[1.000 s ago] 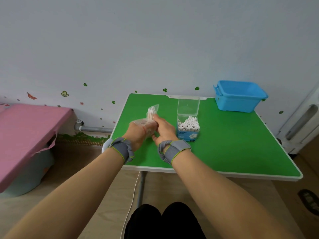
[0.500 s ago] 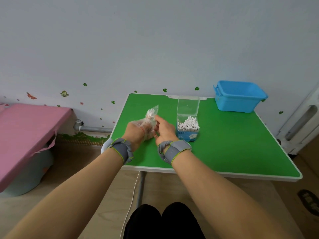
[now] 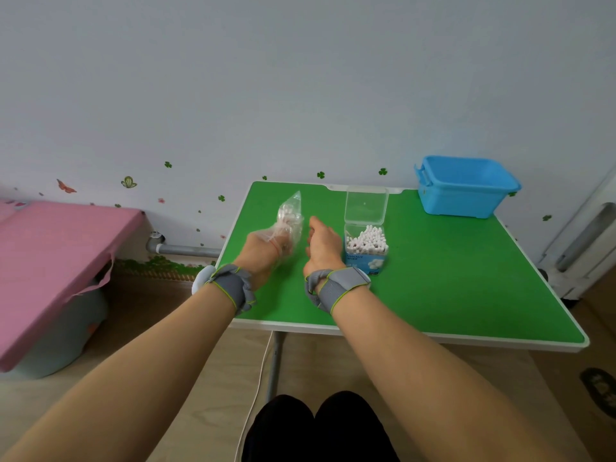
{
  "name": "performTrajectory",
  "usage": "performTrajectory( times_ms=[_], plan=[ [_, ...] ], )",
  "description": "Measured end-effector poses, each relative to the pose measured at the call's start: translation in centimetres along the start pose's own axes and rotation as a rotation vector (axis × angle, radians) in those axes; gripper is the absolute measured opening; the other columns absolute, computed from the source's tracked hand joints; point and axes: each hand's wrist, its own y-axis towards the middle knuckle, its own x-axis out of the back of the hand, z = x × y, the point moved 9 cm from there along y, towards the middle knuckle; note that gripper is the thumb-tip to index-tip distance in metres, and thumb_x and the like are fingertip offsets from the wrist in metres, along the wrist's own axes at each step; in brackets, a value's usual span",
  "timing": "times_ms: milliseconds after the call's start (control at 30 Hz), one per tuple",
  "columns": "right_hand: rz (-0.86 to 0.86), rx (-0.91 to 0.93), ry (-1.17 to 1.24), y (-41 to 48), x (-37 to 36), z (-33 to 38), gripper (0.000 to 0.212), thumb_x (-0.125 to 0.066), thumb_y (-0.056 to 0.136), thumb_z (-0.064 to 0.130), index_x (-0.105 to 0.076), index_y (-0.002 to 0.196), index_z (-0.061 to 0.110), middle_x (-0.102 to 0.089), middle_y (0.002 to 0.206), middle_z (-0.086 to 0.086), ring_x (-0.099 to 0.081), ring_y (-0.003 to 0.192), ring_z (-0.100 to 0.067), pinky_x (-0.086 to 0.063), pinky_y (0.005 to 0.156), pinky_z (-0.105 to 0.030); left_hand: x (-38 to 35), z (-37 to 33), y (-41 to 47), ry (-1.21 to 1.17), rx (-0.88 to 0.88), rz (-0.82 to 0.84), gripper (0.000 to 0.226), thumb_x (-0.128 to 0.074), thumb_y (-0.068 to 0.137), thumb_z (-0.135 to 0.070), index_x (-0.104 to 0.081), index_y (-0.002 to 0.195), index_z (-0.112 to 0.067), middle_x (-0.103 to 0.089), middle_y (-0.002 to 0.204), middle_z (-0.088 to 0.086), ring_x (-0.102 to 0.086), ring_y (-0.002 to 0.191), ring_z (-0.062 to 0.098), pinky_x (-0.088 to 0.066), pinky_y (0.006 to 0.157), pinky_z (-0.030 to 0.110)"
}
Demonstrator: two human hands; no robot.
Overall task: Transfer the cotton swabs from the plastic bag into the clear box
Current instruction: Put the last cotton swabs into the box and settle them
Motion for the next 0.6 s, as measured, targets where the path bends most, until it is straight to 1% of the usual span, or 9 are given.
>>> performTrajectory(
  times_ms=[67, 133, 167, 233, 300, 400, 433, 533, 600],
  plan=[
    [-0.024, -0.051, 0.019, 0.3, 0.0, -0.7, 0.013, -0.051, 0.094, 0.018, -0.05, 0.084, 0.01, -0.03, 0.064, 0.0, -0.027, 0.055, -0.012, -0.025, 0.053, -0.024, 0.1, 0.2, 0.0, -0.067, 0.048, -0.01, 0.026, -0.046, 0.086, 0.002, -0.05, 0.063, -0.007, -0.044, 0.064, 0.009, -0.036, 0.056, 0.017, -0.032, 0.049, 0.023],
    [-0.025, -0.129, 0.031, 0.3, 0.0, -1.7, 0.01, -0.051, 0.094, 0.02, -0.049, 0.091, 0.011, -0.036, 0.067, -0.001, -0.033, 0.056, -0.012, -0.028, 0.052, -0.025, -0.3, 0.6, -0.1, -0.231, 0.124, 0.009, 0.019, -0.046, 0.087, 0.002, -0.053, 0.072, -0.007, -0.044, 0.065, 0.007, -0.037, 0.055, 0.014, -0.033, 0.044, 0.019],
    [-0.005, -0.17, 0.047, 0.3, -0.2, -2.2, 0.013, -0.051, 0.095, 0.02, -0.052, 0.091, 0.008, -0.041, 0.068, -0.002, -0.039, 0.058, -0.013, -0.032, 0.054, -0.025, -0.5, 0.7, -0.1, -0.315, 0.154, 0.022, 0.017, -0.046, 0.088, 0.002, -0.054, 0.076, -0.007, -0.045, 0.066, 0.006, -0.039, 0.055, 0.013, -0.034, 0.044, 0.018],
    [0.057, -0.236, 0.114, 0.1, -0.9, -2.9, 0.019, -0.051, 0.095, 0.017, -0.052, 0.079, 0.005, -0.05, 0.069, -0.007, -0.048, 0.057, -0.016, -0.039, 0.054, -0.027, -1.2, 0.7, -0.1, -0.457, 0.205, 0.072, 0.016, -0.044, 0.09, 0.001, -0.055, 0.081, -0.006, -0.049, 0.069, 0.005, -0.045, 0.054, 0.012, -0.04, 0.051, 0.02],
    [0.077, -0.245, 0.137, 0.1, -1.1, -3.1, 0.018, -0.053, 0.091, 0.007, -0.055, 0.073, 0.005, -0.057, 0.074, -0.011, -0.052, 0.057, -0.019, -0.043, 0.052, -0.029, -2.0, 0.7, -0.2, -0.56, 0.247, 0.149, 0.016, -0.043, 0.093, -0.001, -0.057, 0.085, -0.004, -0.054, 0.071, 0.007, -0.053, 0.055, 0.012, -0.047, 0.054, 0.022],
    [0.058, -0.194, 0.116, 0.9, -0.9, -2.7, 0.011, -0.055, 0.088, 0.0, -0.061, 0.079, 0.001, -0.065, 0.097, -0.022, -0.056, 0.065, -0.023, -0.045, 0.056, -0.03, -2.2, 0.5, -0.3, -0.509, 0.234, 0.204, 0.017, -0.043, 0.093, -0.002, -0.059, 0.087, -0.003, -0.057, 0.071, 0.007, -0.054, 0.056, 0.012, -0.05, 0.053, 0.021],
    [0.064, -0.184, 0.117, 1.1, -0.9, -2.5, 0.009, -0.055, 0.089, 0.002, -0.064, 0.088, -0.001, -0.066, 0.106, -0.023, -0.058, 0.068, -0.023, -0.046, 0.056, -0.031, -2.2, 0.4, -0.3, -0.487, 0.225, 0.213, 0.017, -0.042, 0.094, -0.002, -0.059, 0.089, -0.003, -0.057, 0.07, 0.006, -0.053, 0.055, 0.012, -0.049, 0.054, 0.022],
    [0.102, -0.228, 0.163, 1.1, -1.3, -2.6, 0.034, -0.053, 0.093, 0.022, -0.061, 0.116, -0.003, -0.065, 0.119, -0.018, -0.06, 0.076, -0.024, -0.048, 0.063, -0.03, -2.2, 0.2, -0.5, -0.504, 0.234, 0.226, 0.018, -0.037, 0.095, -0.002, -0.055, 0.09, -0.002, -0.054, 0.065, 0.005, -0.051, 0.053, 0.011, -0.046, 0.054, 0.021],
    [0.137, -0.272, 0.201, 1.1, -1.8, -3.0, 0.035, -0.052, 0.095, 0.03, -0.059, 0.114, 0.002, -0.064, 0.122, -0.015, -0.062, 0.086, -0.025, -0.052, 0.08, -0.035, -2.3, 0.2, -0.7, -0.558, 0.258, 0.225, 0.017, -0.037, 0.095, 0.0, -0.054, 0.096, 0.0, -0.053, 0.074, 0.007, -0.048, 0.058, 0.011, -0.045, 0.051, 0.018]
  ],
)
